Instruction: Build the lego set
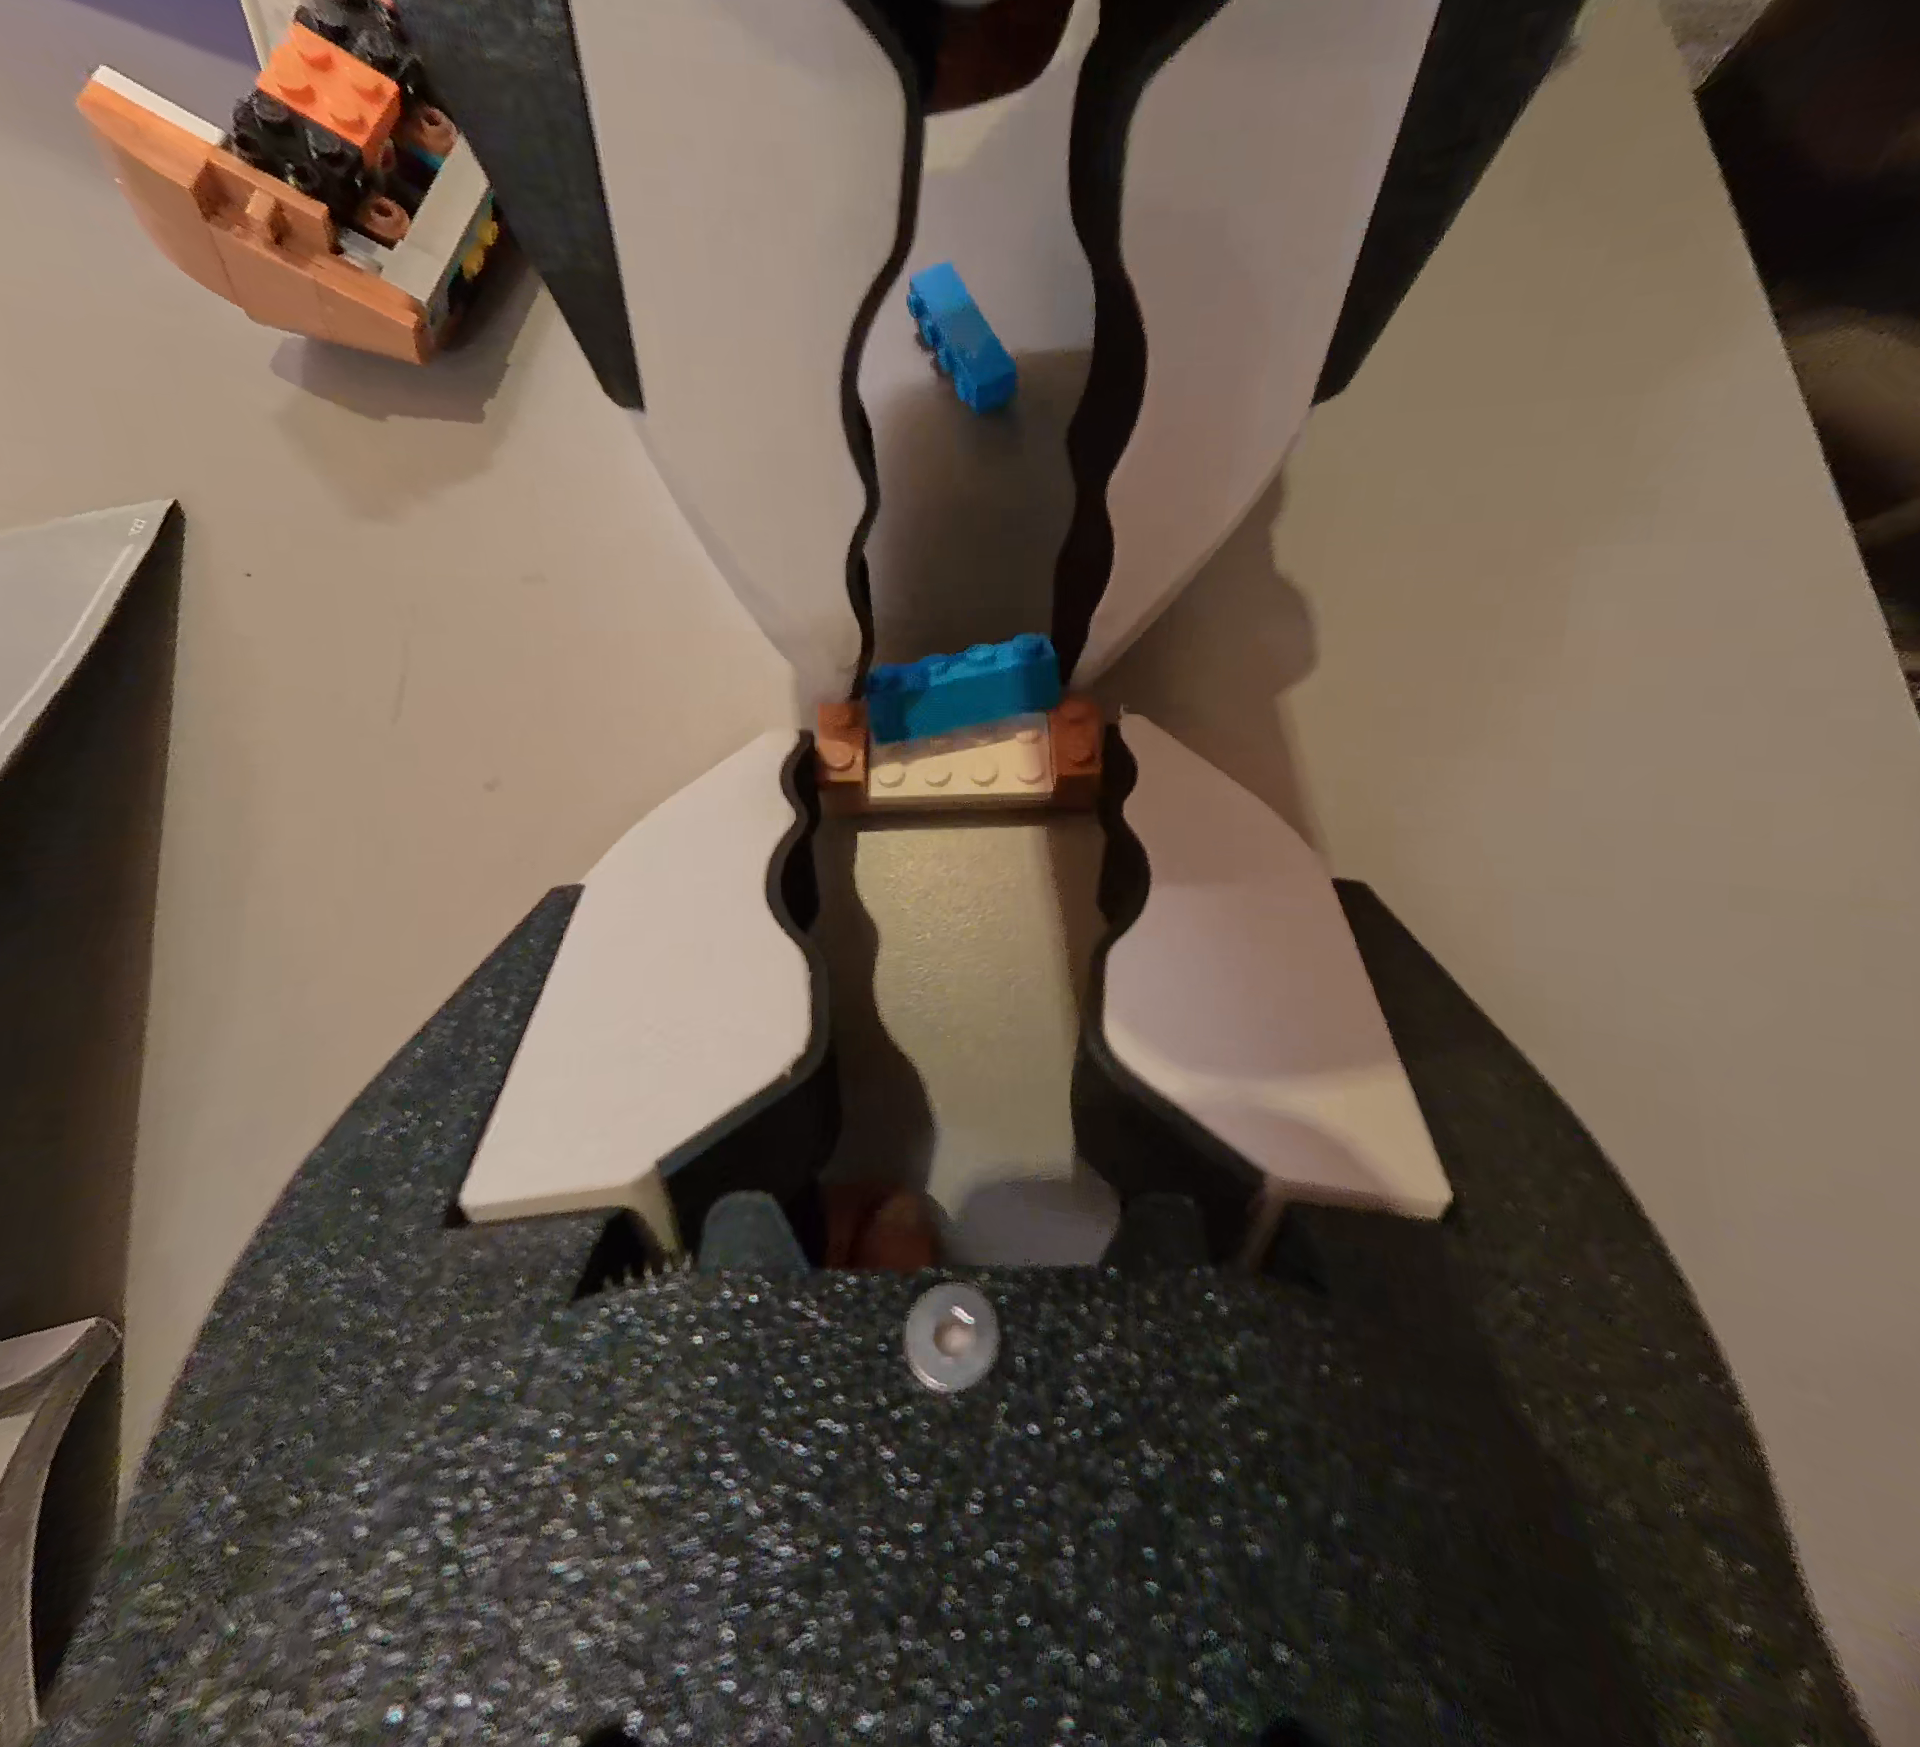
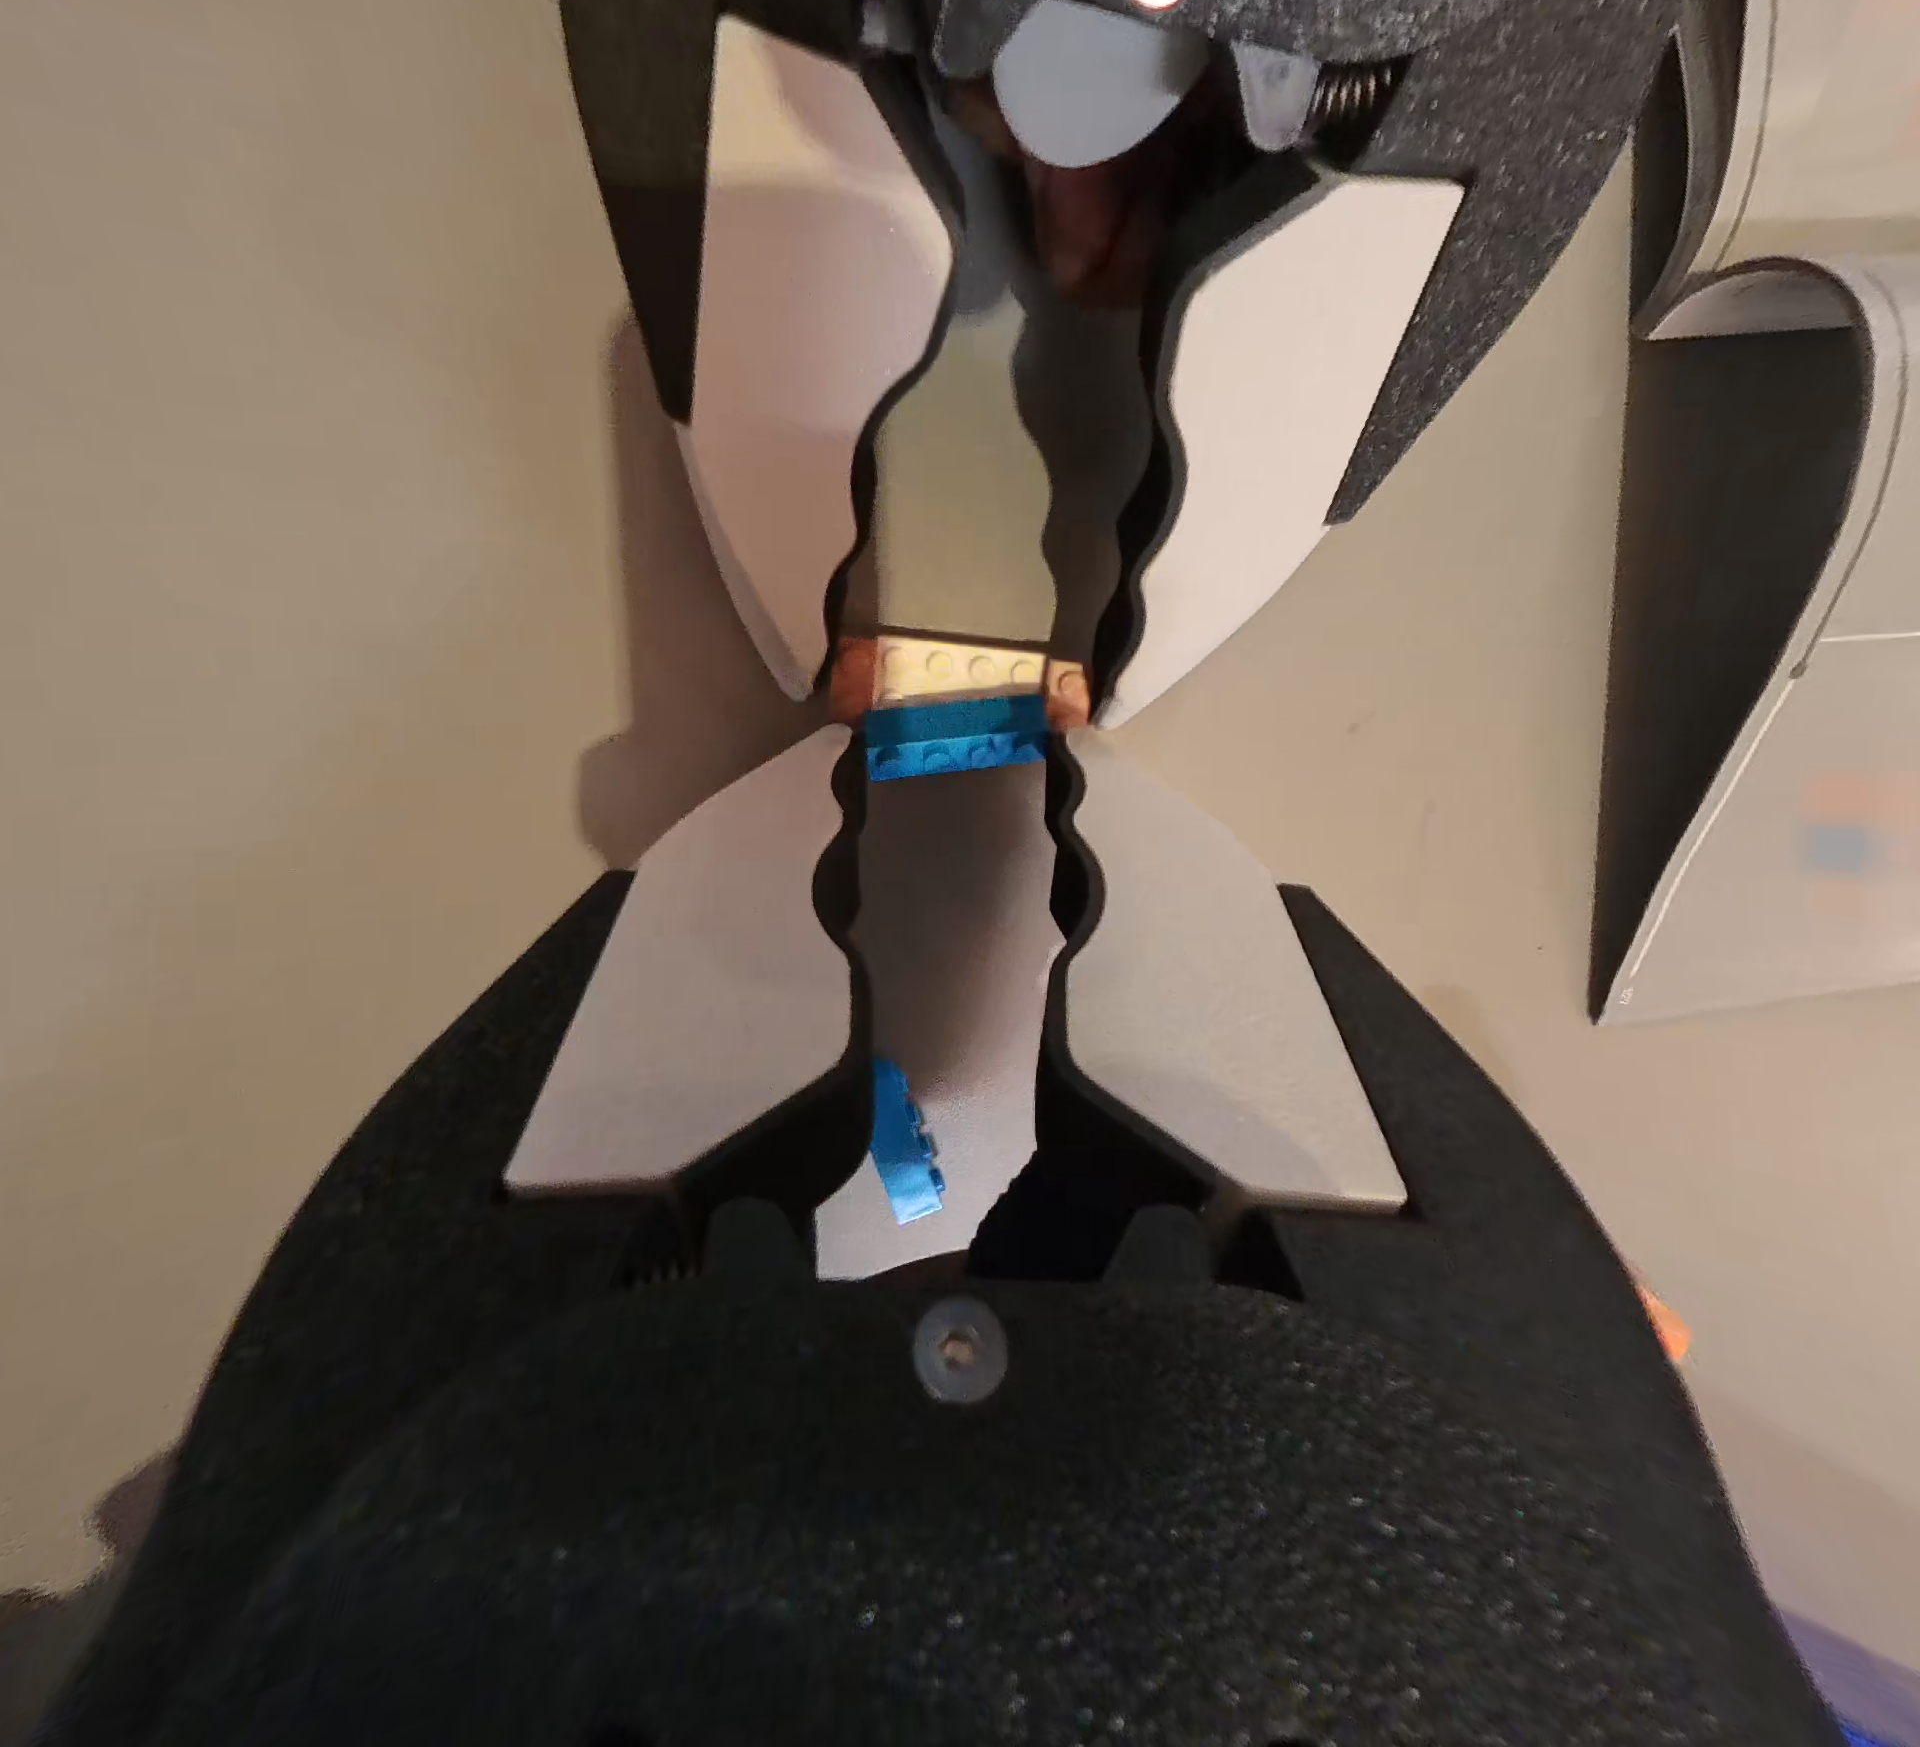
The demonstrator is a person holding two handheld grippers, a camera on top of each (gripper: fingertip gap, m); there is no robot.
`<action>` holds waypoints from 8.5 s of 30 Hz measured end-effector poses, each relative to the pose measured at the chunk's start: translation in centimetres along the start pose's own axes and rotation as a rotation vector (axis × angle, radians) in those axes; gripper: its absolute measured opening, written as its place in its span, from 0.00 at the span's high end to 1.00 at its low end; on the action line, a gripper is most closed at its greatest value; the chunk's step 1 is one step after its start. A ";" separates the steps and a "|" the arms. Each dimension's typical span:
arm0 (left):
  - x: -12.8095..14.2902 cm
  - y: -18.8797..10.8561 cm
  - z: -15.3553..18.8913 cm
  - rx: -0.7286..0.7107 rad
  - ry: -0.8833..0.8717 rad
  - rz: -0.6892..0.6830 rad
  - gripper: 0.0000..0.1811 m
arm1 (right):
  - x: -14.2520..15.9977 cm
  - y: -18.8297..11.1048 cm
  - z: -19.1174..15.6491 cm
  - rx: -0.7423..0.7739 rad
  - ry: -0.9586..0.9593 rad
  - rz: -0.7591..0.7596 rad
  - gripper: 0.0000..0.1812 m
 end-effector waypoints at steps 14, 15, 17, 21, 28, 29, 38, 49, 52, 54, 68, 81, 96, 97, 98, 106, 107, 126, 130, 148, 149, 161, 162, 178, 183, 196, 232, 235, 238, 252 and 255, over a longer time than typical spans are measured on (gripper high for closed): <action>0.8 -0.1 -0.2 0.001 -0.001 -0.035 0.71 | 0.0 0.7 0.2 -0.011 0.062 0.037 0.82; 1.0 -0.1 -0.1 0.004 0.002 -0.052 0.71 | -0.1 0.8 0.2 -0.010 0.062 0.041 0.82; 1.1 -0.2 0.0 0.014 0.004 -0.052 0.71 | -0.1 0.8 0.2 -0.008 0.064 0.048 0.82; 1.3 -0.4 0.0 0.015 0.000 -0.055 0.70 | 0.0 0.5 0.2 -0.004 0.073 0.052 0.82; 1.3 -0.2 0.1 0.020 0.003 -0.060 0.66 | 0.3 0.6 0.1 -0.001 0.096 0.054 0.82; 1.2 -0.2 0.1 0.018 -0.001 -0.059 0.69 | 0.3 0.6 0.0 -0.001 0.096 0.052 0.82; 0.4 0.4 -0.3 -0.041 -0.016 -0.046 0.71 | 0.2 0.1 0.2 0.020 0.099 -0.011 0.82; -0.3 -0.1 -0.6 -0.036 -0.060 0.022 0.71 | -0.2 -0.2 0.5 -0.004 0.114 -0.006 0.82; -0.3 -0.1 -0.6 -0.030 -0.063 0.030 0.71 | -0.2 -0.2 0.6 -0.010 0.126 0.023 0.82; -0.4 -0.2 -0.5 -0.027 -0.063 0.034 0.71 | -0.2 -0.1 0.5 -0.017 0.131 0.041 0.82; -0.6 -0.3 -0.5 -0.006 -0.074 0.057 0.71 | -0.2 -0.3 0.3 -0.041 0.124 0.130 0.80; -1.6 -1.3 -0.6 0.035 -0.114 0.165 0.71 | -0.7 -1.1 0.0 -0.007 0.035 0.194 0.75; -1.2 -1.7 -1.4 0.011 -0.133 0.165 0.71 | 0.1 -2.9 0.9 0.124 0.024 0.231 0.74; -0.8 -1.4 -1.5 -0.007 -0.114 0.128 0.71 | 0.7 -2.9 0.9 0.133 0.048 0.215 0.75; -0.5 -1.2 -1.5 -0.018 -0.100 0.098 0.71 | 1.4 -2.8 1.1 0.142 0.075 0.192 0.76; 1.2 -0.2 -0.9 -0.028 -0.044 -0.059 0.71 | 4.9 -1.5 1.6 0.157 0.309 0.053 0.81; 1.3 -0.2 -0.9 -0.025 -0.042 -0.057 0.71 | 4.9 -1.3 1.6 0.154 0.323 0.045 0.82; -5.8 -5.5 -2.4 -0.459 0.255 0.442 0.69 | -2.8 -7.1 2.5 -0.317 1.040 1.033 0.93; -6.8 -6.8 -2.3 -0.547 0.295 0.531 0.68 | -4.2 -8.3 1.9 -0.514 1.134 1.247 0.93; -4.2 -6.8 -2.1 -0.370 0.327 0.344 0.80 | -2.5 -4.9 0.8 -0.045 0.599 0.780 0.77; -3.4 -6.7 -2.4 -0.356 0.307 0.304 0.80 | -1.8 -3.9 1.1 0.018 0.523 0.669 0.74; 0.5 -4.7 -1.9 -0.154 0.194 0.139 0.80 | -0.7 2.3 1.3 0.045 0.215 0.270 0.61; 0.7 -4.6 -1.8 -0.134 0.179 0.137 0.80 | -0.8 2.4 1.2 0.032 0.209 0.272 0.62; -1.0 -4.8 -0.9 -0.005 -0.007 0.148 0.80 | -3.1 1.0 1.4 0.084 0.223 0.443 0.71; -1.1 -4.5 -0.8 -0.010 0.013 0.157 0.80 | -3.2 0.7 1.2 0.077 0.232 0.475 0.71; -0.6 -4.8 -0.8 0.012 -0.021 0.197 0.78 | -3.1 0.6 1.0 0.090 0.201 0.486 0.71; -0.9 -6.2 -4.5 0.094 -0.700 0.472 0.94 | -1.5 -0.1 4.1 0.347 0.149 0.468 0.71; -0.5 -5.7 -4.8 0.064 -0.717 0.453 0.94 | -0.6 1.2 3.9 0.314 0.169 0.394 0.71; -0.6 -5.6 -4.6 0.065 -0.698 0.441 0.94 | -0.1 1.3 3.9 0.287 0.205 0.358 0.71; -1.2 -5.2 -4.2 0.070 -0.683 0.449 0.94 | 0.1 -0.8 3.7 0.183 0.248 0.445 0.68; -2.1 -5.5 -4.2 0.090 -0.719 0.526 0.94 | -1.6 -2.4 4.2 0.248 0.234 0.571 0.68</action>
Point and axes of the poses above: each gripper's, where its closed fingertips meet, y out along the fingers, x out of its underside, z = x × y across the jaws, the point moved 1 cm from there along -y, back along the fingers, and after that the axes turned 6 degrees about y, right-handed, at the moved point
